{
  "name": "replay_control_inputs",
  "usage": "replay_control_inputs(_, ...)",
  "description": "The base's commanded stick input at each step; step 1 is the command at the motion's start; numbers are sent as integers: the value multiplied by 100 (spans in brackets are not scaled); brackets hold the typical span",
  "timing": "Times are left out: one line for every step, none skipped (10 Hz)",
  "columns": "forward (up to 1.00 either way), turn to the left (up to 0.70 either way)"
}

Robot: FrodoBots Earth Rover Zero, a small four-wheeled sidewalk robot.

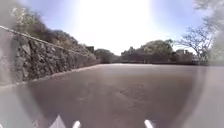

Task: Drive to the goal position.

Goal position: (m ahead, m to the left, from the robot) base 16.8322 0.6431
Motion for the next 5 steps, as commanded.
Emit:
replay_control_inputs(70,0)
replay_control_inputs(70,0)
replay_control_inputs(70,0)
replay_control_inputs(70,0)
replay_control_inputs(70,0)
